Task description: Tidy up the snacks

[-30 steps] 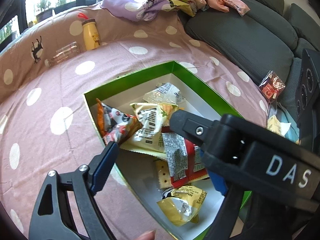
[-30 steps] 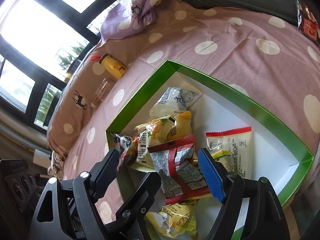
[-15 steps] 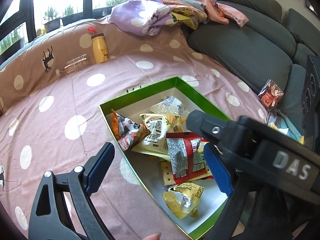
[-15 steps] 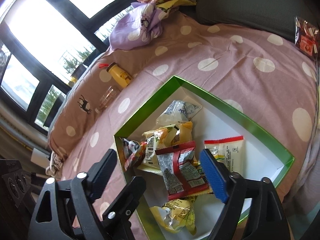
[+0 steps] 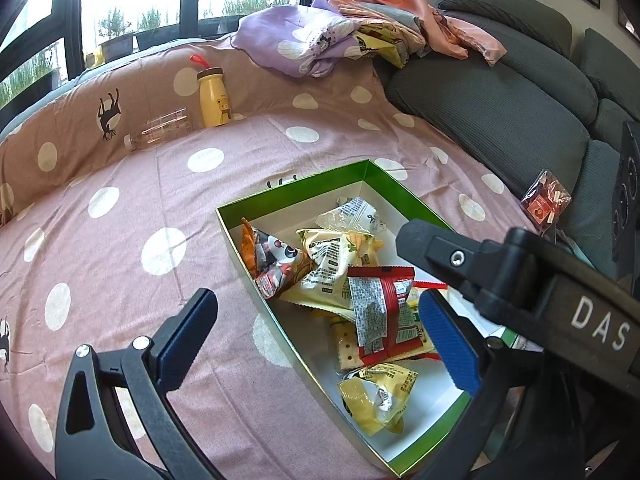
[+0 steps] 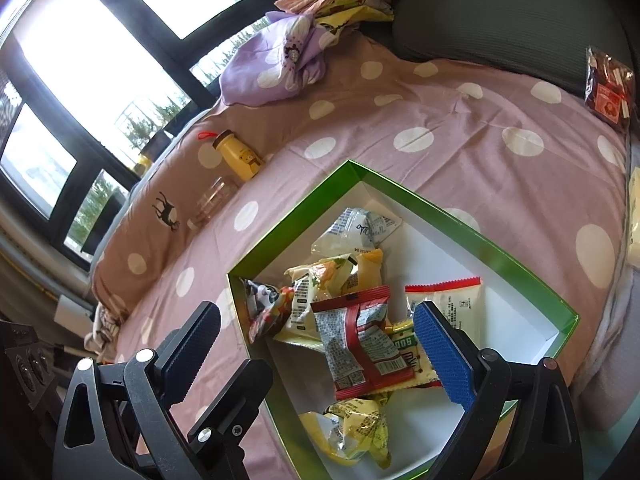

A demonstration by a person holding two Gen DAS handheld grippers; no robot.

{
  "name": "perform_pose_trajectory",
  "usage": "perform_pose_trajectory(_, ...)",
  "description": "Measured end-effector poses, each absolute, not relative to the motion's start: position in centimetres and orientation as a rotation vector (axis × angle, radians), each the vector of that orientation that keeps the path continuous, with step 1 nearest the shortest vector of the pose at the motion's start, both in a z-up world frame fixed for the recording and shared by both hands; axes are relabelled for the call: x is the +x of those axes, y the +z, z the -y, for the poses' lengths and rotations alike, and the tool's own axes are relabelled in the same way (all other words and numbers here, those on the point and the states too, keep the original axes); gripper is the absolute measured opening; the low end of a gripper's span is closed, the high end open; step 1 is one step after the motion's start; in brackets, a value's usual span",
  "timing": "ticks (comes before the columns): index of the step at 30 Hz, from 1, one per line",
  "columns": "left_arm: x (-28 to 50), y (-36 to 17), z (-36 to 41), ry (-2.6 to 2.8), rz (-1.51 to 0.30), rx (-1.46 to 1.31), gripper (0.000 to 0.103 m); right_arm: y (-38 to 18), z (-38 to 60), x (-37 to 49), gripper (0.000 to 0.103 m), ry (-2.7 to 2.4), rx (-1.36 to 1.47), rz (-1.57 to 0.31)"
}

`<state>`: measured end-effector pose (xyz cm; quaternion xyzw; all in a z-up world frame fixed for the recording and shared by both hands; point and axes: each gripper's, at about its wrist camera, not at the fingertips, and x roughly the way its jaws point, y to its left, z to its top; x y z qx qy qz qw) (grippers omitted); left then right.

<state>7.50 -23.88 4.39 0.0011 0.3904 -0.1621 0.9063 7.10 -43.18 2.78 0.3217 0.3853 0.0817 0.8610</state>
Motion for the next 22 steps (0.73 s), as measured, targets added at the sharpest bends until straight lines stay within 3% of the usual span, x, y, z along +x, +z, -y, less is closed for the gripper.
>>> perform_pose_trajectory(22,7.17,4.49,22.9,-0.34,-0.812,-0.031,0.101,3.07,42.93,7.0,0.097,0.115,0.642,-0.822)
